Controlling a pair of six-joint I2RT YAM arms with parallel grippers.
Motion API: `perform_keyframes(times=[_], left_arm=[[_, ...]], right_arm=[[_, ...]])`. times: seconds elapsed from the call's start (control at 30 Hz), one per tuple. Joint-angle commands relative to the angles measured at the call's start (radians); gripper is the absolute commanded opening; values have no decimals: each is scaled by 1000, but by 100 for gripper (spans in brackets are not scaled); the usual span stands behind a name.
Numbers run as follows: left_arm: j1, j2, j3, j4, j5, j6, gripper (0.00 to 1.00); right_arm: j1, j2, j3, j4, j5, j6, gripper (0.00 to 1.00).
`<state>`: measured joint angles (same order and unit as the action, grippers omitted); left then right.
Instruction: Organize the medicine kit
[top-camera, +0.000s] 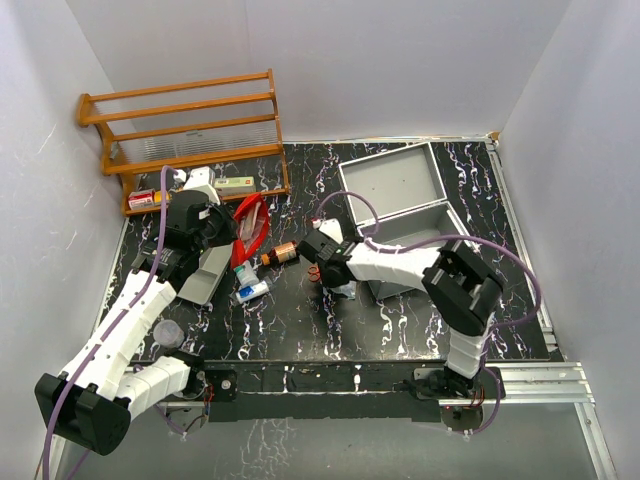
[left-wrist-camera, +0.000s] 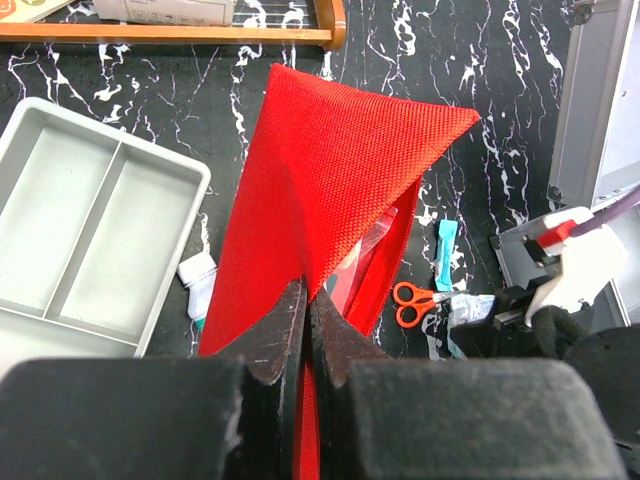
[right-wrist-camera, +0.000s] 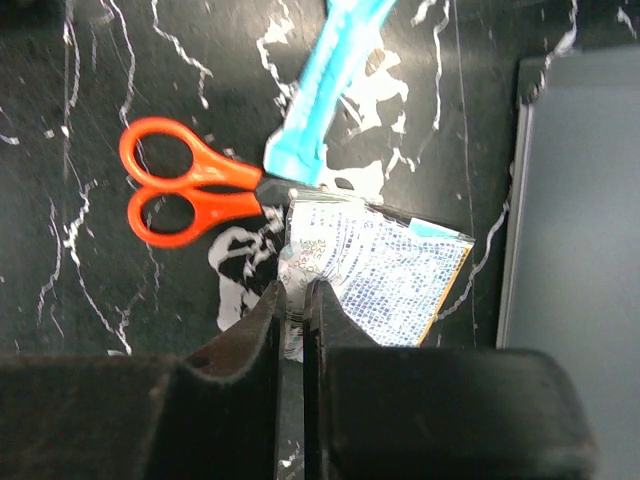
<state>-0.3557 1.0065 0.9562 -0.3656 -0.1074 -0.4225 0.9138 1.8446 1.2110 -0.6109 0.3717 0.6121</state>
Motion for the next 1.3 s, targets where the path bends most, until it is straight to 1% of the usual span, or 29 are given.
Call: perform_keyframes(times=[0.0,0.23,0.33,0.47,0.63,0.77,0.87,0.93,1.07,1.27], left_arm=[[-2,-15,20,49,38,24,0],[-2,-22,0,110,180,79,0],[-3,-23,-12,138,241,90,0],[-3,-26,-34,201,360,100,0],[-3,-26,-45,258,496,98,0],[-3,-19,-40,282,555,63,0],[-2,-9,-38,307,587,0,0],[-3,4,-19,296,591,-42,0],[-3,24,12,270,580,-110,0],[-2,34,27,273,604,-149,0]], right_arm=[[-4,-161,-67,93,-16,25,0],[-4,-391,-167,277,-75,98,0],[-4,-486,-224,386,-94,133,0],[-5,-599,-280,536,-126,177,0],[-5,-687,-325,730,-176,227,0],[-4,-712,-350,890,-215,291,0],[-5,-710,-362,986,-244,334,0],[-5,-701,-363,1054,-277,347,0],[-5,-680,-348,1135,-311,368,0],[-4,-632,-332,1212,-326,384,0]])
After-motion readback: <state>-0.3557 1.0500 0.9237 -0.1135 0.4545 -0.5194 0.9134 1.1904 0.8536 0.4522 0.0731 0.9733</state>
